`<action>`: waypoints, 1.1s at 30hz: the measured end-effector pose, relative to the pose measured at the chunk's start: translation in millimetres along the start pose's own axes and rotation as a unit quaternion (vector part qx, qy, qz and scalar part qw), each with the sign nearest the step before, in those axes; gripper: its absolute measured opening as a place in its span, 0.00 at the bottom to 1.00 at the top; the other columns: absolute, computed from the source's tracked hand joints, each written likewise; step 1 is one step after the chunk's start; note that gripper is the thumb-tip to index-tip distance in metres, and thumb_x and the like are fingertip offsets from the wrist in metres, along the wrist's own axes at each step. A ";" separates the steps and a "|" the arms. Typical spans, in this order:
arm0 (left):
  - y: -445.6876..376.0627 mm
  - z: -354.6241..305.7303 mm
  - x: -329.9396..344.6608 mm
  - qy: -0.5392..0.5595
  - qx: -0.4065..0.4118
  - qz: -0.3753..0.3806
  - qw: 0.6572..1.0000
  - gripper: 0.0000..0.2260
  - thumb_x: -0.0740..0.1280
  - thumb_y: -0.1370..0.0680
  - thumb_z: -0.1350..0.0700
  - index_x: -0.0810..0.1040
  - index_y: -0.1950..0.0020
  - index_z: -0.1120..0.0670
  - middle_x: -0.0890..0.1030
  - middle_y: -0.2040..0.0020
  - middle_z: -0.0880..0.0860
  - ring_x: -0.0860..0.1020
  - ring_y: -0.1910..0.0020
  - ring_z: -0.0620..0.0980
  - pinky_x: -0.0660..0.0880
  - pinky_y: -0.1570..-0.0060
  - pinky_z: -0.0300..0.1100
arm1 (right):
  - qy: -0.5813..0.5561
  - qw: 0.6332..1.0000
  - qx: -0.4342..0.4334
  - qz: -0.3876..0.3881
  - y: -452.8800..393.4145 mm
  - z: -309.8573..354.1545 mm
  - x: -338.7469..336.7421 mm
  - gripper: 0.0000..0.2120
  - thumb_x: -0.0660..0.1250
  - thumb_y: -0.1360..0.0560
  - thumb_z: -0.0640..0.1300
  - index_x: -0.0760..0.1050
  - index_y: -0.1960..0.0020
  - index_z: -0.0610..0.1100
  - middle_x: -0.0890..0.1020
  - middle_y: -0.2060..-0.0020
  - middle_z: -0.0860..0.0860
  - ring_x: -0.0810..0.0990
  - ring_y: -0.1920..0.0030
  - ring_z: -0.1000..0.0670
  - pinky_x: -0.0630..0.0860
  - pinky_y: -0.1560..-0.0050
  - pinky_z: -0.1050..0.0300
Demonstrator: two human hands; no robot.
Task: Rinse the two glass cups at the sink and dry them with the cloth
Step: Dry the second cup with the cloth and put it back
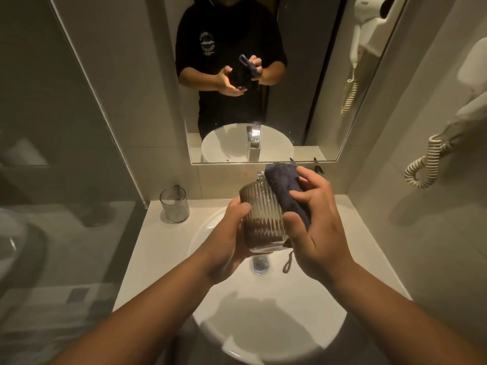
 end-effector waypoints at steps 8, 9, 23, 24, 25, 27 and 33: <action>-5.2 -18.4 8.3 0.014 0.031 -0.053 0.998 0.25 0.52 0.19 0.35 0.79 0.34 0.46 0.85 0.40 0.52 0.82 0.39 0.51 0.77 0.45 0.48 | 0.109 0.985 -0.124 0.051 7.4 36.6 23.9 0.25 0.59 0.22 0.46 0.62 0.26 0.44 0.63 0.25 0.42 0.60 0.24 0.42 0.66 0.28 0.45; -6.9 -16.6 6.4 0.024 0.027 -0.064 0.997 0.26 0.51 0.18 0.34 0.80 0.34 0.47 0.84 0.39 0.52 0.82 0.38 0.51 0.76 0.42 0.47 | 0.137 0.979 -0.144 0.053 9.8 39.3 27.3 0.24 0.58 0.20 0.46 0.63 0.26 0.42 0.64 0.26 0.40 0.59 0.24 0.40 0.64 0.27 0.44; -9.0 -17.1 1.5 0.011 0.024 -0.091 0.995 0.30 0.50 0.19 0.34 0.81 0.39 0.54 0.86 0.46 0.60 0.85 0.49 0.56 0.81 0.52 0.51 | -0.195 0.961 0.194 -0.017 6.1 -10.3 27.7 0.21 0.55 0.20 0.49 0.64 0.28 0.58 0.70 0.28 0.56 0.68 0.30 0.60 0.70 0.32 0.59; -9.8 -16.8 1.4 0.010 0.017 -0.087 0.996 0.31 0.49 0.19 0.34 0.81 0.39 0.54 0.86 0.47 0.60 0.85 0.49 0.56 0.80 0.49 0.52 | -0.249 0.943 0.222 -0.020 5.1 -14.8 29.6 0.20 0.55 0.19 0.48 0.66 0.28 0.57 0.75 0.32 0.55 0.73 0.33 0.58 0.75 0.37 0.56; -9.4 -17.0 2.6 0.009 0.008 -0.079 0.997 0.32 0.48 0.19 0.33 0.82 0.39 0.55 0.86 0.46 0.60 0.85 0.49 0.56 0.79 0.46 0.53 | -0.297 0.922 0.246 -0.025 4.2 -18.9 31.2 0.18 0.55 0.18 0.46 0.69 0.29 0.56 0.79 0.37 0.55 0.77 0.37 0.57 0.78 0.42 0.56; -8.4 -18.2 5.9 0.008 -0.005 -0.066 0.998 0.34 0.47 0.19 0.33 0.82 0.39 0.55 0.86 0.45 0.60 0.85 0.48 0.56 0.78 0.44 0.53 | -0.333 0.902 0.271 -0.035 2.3 -24.3 31.6 0.18 0.54 0.17 0.42 0.71 0.30 0.55 0.82 0.43 0.57 0.80 0.42 0.57 0.79 0.48 0.60; -14.1 -28.9 -3.7 -0.077 0.034 -0.132 0.988 0.24 0.50 0.17 0.37 0.79 0.38 0.50 0.85 0.44 0.55 0.85 0.47 0.51 0.80 0.47 0.50 | -0.037 0.992 0.119 -0.006 -0.8 -4.2 21.7 0.23 0.54 0.20 0.49 0.59 0.24 0.51 0.63 0.24 0.51 0.61 0.26 0.57 0.60 0.32 0.73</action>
Point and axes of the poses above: each hand's wrist, its own y-axis away from the middle knuckle, its own x-axis out of the palm, z = x × y, the point moved 9 cm from there along -y, towards the middle knuckle
